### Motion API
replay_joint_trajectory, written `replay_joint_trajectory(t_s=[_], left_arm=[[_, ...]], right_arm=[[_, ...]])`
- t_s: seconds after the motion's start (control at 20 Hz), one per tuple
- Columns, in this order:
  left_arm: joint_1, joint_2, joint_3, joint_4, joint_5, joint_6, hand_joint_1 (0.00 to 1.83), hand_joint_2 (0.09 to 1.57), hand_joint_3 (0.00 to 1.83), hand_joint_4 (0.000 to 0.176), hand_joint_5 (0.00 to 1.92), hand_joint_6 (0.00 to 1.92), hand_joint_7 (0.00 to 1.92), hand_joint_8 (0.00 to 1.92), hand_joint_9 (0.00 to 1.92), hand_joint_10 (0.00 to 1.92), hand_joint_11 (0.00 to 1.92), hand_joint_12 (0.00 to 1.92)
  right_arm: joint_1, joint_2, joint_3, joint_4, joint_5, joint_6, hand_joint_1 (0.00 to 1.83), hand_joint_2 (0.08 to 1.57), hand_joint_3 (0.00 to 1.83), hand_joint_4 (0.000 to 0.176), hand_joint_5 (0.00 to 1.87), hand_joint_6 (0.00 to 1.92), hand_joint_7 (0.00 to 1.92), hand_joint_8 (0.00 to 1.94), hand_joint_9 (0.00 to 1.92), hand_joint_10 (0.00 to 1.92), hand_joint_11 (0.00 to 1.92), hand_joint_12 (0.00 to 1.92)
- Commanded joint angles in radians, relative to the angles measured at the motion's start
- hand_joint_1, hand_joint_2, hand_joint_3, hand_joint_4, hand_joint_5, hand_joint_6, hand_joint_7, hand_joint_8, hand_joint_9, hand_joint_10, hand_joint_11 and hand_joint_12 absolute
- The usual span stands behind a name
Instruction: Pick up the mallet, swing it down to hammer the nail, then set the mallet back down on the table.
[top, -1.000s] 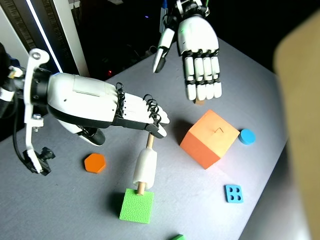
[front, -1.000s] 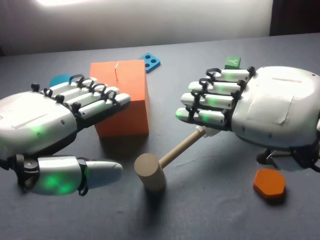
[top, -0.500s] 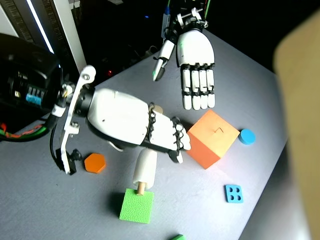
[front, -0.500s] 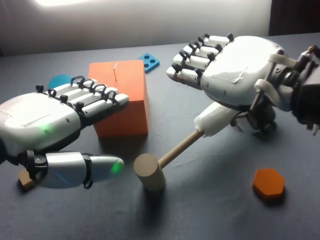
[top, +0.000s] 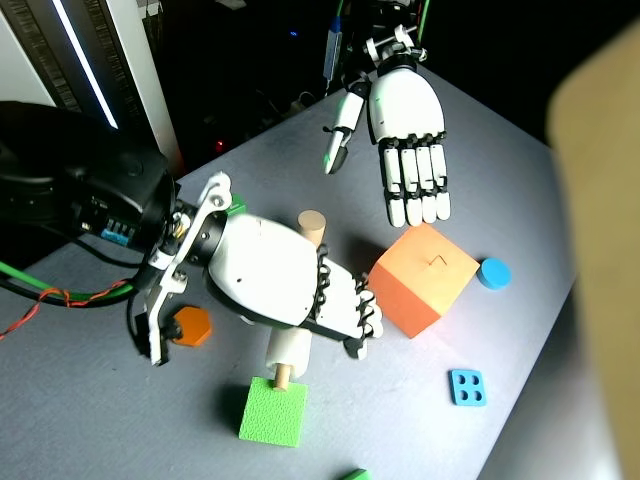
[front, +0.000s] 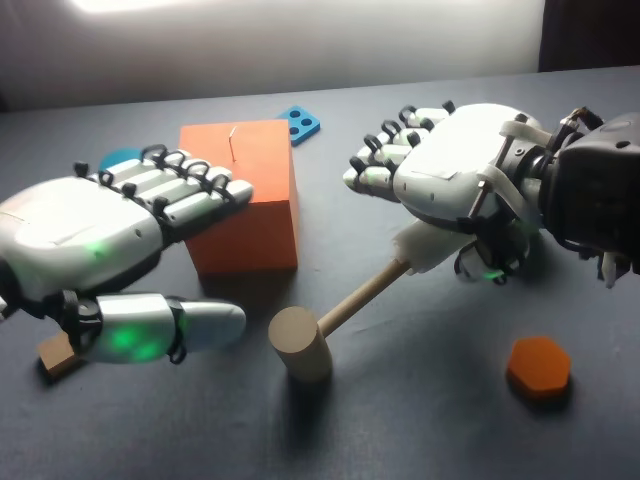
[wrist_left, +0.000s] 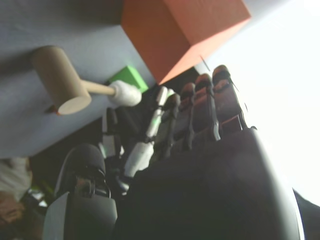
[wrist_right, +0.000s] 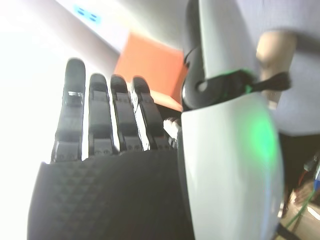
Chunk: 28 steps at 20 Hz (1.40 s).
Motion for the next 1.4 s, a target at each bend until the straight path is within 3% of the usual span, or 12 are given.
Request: replay_joint_trajectory(t_s=[0.0, 0.8, 1.1, 1.35], left_arm=[[-0.01, -0.002, 0.01, -0.008, -0.113, -0.001, 0.0, 1.23, 0.01, 0.0, 0.0, 0.0, 0.0, 0.0, 0.0, 0.0, 0.0, 0.0], [0.021, -0.045, 0.059, -0.039, -0.142, -0.008, 0.0, 1.23, 0.01, 0.0, 0.0, 0.0, 0.0, 0.0, 0.0, 0.0, 0.0, 0.0], [0.035, -0.06, 0.072, -0.05, -0.164, -0.009, 0.0, 1.24, 0.01, 0.0, 0.0, 0.0, 0.0, 0.0, 0.0, 0.0, 0.0, 0.0], [0.036, -0.07, 0.079, -0.052, -0.164, -0.01, 0.0, 1.24, 0.01, 0.0, 0.0, 0.0, 0.0, 0.0, 0.0, 0.0, 0.0, 0.0]], right_arm=[[0.0, 0.002, 0.008, -0.029, -0.013, -0.01, 1.27, 0.93, 0.0, 0.0, 0.12, 0.0, 0.06, 0.0, 0.08, 0.0, 0.0, 0.8], [-0.069, -0.115, 0.166, -0.029, -0.09, 0.041, 1.31, 0.89, 0.0, 0.0, 0.12, 0.0, 0.09, 0.0, 0.13, 0.01, 0.0, 0.84], [-0.089, -0.131, 0.184, -0.029, -0.104, 0.046, 1.31, 0.91, 0.0, 0.0, 0.13, 0.0, 0.08, 0.0, 0.09, 0.0, 0.0, 0.79], [-0.085, -0.131, 0.197, -0.014, -0.117, 0.059, 1.31, 0.92, 0.0, 0.0, 0.12, 0.0, 0.1, 0.0, 0.13, 0.01, 0.0, 0.87]])
